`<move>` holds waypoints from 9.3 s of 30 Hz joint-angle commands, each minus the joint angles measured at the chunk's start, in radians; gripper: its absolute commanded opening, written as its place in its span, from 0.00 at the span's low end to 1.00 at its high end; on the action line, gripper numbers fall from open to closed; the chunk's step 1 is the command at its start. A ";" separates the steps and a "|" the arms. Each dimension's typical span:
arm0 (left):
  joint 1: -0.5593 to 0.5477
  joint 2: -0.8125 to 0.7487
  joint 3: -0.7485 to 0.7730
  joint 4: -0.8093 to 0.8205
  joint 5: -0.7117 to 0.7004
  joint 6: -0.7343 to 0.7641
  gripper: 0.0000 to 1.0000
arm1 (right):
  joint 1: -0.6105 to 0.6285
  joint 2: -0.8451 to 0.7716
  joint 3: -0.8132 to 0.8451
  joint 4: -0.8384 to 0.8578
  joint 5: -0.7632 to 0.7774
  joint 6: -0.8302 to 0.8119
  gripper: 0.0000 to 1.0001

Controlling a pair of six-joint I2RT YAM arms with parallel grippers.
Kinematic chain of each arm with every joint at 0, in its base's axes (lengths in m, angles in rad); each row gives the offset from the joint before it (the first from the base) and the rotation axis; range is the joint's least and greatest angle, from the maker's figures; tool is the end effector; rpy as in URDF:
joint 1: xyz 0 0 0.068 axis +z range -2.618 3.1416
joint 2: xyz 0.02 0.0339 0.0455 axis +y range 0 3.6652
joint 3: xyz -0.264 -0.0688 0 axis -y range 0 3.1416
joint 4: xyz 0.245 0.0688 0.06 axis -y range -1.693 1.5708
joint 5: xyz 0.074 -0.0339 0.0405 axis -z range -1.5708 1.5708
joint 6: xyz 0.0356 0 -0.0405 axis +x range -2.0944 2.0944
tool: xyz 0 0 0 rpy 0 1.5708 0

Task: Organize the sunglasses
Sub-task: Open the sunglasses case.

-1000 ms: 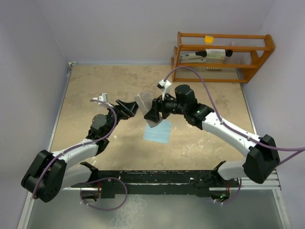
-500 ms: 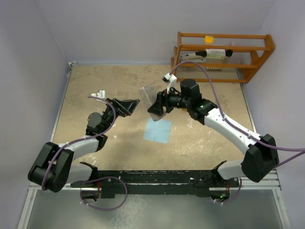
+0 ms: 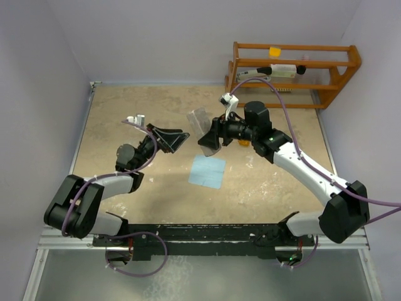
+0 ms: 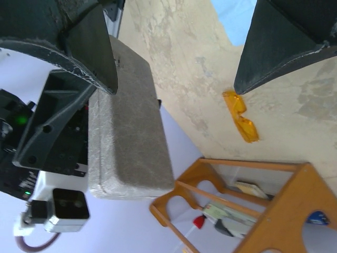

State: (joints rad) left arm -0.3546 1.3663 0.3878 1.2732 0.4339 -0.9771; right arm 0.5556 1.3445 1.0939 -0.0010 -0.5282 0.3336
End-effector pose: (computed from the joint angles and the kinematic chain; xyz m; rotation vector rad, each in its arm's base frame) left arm 0.2336 -0.1025 0.2331 -0.0322 1.4435 -1.3929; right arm 0.2577 0.1811 0.3421 -0.6033 1.8346 1.0918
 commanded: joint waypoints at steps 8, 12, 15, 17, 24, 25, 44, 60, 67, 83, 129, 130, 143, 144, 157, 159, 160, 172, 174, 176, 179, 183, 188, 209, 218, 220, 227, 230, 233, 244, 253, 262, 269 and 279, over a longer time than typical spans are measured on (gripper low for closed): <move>0.005 0.148 0.103 0.447 0.209 -0.191 0.89 | -0.003 -0.031 0.027 0.072 -0.115 0.047 0.00; 0.002 0.131 0.111 0.448 0.221 -0.185 0.89 | -0.003 -0.030 0.038 0.073 -0.124 0.060 0.00; 0.002 0.096 0.117 0.448 0.222 -0.190 0.89 | -0.003 -0.020 0.055 0.087 -0.133 0.081 0.00; 0.003 0.075 0.127 0.448 0.229 -0.200 0.89 | -0.003 -0.013 0.059 0.121 -0.136 0.105 0.00; 0.002 0.027 0.139 0.448 0.231 -0.241 0.89 | -0.002 0.002 0.069 0.168 -0.178 0.154 0.00; 0.001 0.019 0.136 0.447 0.233 -0.244 0.89 | -0.002 0.002 0.068 0.171 -0.183 0.159 0.00; -0.085 -0.063 0.120 0.312 0.209 -0.170 0.90 | 0.064 -0.088 0.016 0.179 -0.171 0.180 0.00; -0.091 -0.129 0.117 0.143 0.195 -0.049 0.90 | 0.071 -0.158 -0.019 0.153 -0.141 0.167 0.00; -0.083 -0.171 0.117 0.044 0.174 0.017 0.91 | 0.072 -0.183 -0.016 0.137 -0.139 0.154 0.00; -0.085 -0.128 0.126 0.272 0.224 -0.148 0.91 | 0.073 -0.151 -0.019 0.200 -0.233 0.224 0.00; -0.081 -0.058 0.129 0.432 0.251 -0.258 0.91 | 0.142 -0.161 0.024 0.145 -0.173 0.172 0.00; -0.083 -0.057 0.128 0.435 0.255 -0.259 0.91 | 0.142 -0.159 0.027 0.145 -0.173 0.173 0.00; -0.085 -0.068 0.129 0.424 0.263 -0.246 0.90 | 0.142 -0.125 0.028 0.182 -0.193 0.197 0.00; -0.085 -0.067 0.131 0.422 0.264 -0.246 0.90 | 0.143 -0.124 0.027 0.183 -0.194 0.198 0.00; -0.087 -0.055 0.140 0.414 0.268 -0.241 0.84 | 0.143 -0.119 0.019 0.196 -0.201 0.206 0.00; -0.086 -0.055 0.142 0.414 0.267 -0.241 0.82 | 0.143 -0.119 0.017 0.197 -0.200 0.206 0.00; -0.088 -0.051 0.145 0.416 0.272 -0.241 0.77 | 0.142 -0.117 0.017 0.197 -0.200 0.206 0.00; -0.098 -0.021 0.164 0.448 0.294 -0.274 0.35 | 0.142 -0.110 0.024 0.189 -0.214 0.206 0.00; -0.098 -0.022 0.166 0.447 0.296 -0.274 0.40 | 0.142 -0.109 0.029 0.183 -0.220 0.204 0.00; -0.099 -0.022 0.166 0.447 0.292 -0.274 0.49 | 0.142 -0.107 0.032 0.179 -0.226 0.203 0.00; -0.100 -0.023 0.174 0.448 0.298 -0.274 0.25 | 0.142 -0.109 0.033 0.176 -0.226 0.202 0.00; -0.100 -0.025 0.171 0.446 0.301 -0.273 0.07 | 0.142 -0.118 0.027 0.176 -0.222 0.200 0.00; -0.100 -0.029 0.162 0.448 0.312 -0.268 0.00 | 0.141 -0.138 0.022 0.184 -0.227 0.203 0.00; -0.111 -0.066 0.141 0.447 0.333 -0.253 0.00 | 0.099 -0.200 -0.027 0.405 -0.329 0.408 0.00; -0.115 -0.075 0.135 0.448 0.339 -0.244 0.02 | 0.067 -0.198 -0.069 0.605 -0.374 0.577 0.00; -0.116 -0.079 0.134 0.448 0.339 -0.243 0.02 | 0.055 -0.196 -0.074 0.645 -0.383 0.619 0.00; -0.127 -0.083 0.134 0.448 0.341 -0.232 0.03 | 0.028 -0.197 -0.071 0.737 -0.394 0.692 0.00; -0.134 -0.081 0.135 0.447 0.345 -0.228 0.03 | 0.017 -0.198 -0.065 0.756 -0.394 0.715 0.00; -0.140 -0.078 0.132 0.448 0.348 -0.225 0.03 | 0.005 -0.196 -0.058 0.774 -0.399 0.732 0.00; -0.159 -0.075 0.104 0.446 0.352 -0.210 0.04 | -0.035 -0.186 -0.012 0.792 -0.415 0.773 0.00; -0.183 -0.055 0.075 0.446 0.342 -0.187 0.04 | -0.056 -0.169 0.026 0.797 -0.424 0.793 0.00; -0.188 -0.053 0.064 0.444 0.342 -0.180 0.05 | -0.065 -0.158 0.037 0.786 -0.431 0.788 0.00; -0.187 -0.110 0.067 0.236 0.303 -0.057 0.12 | -0.067 -0.181 0.029 0.684 -0.419 0.705 0.00; -0.150 -0.219 0.085 -0.391 -0.050 0.273 0.13 | -0.091 -0.202 -0.028 0.507 -0.337 0.553 0.00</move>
State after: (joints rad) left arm -0.5335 1.1862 0.4488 1.1252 0.5827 -0.8509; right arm 0.4789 1.1759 1.0756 0.5503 -0.9291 0.9802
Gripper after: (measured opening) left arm 0.133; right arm 0.696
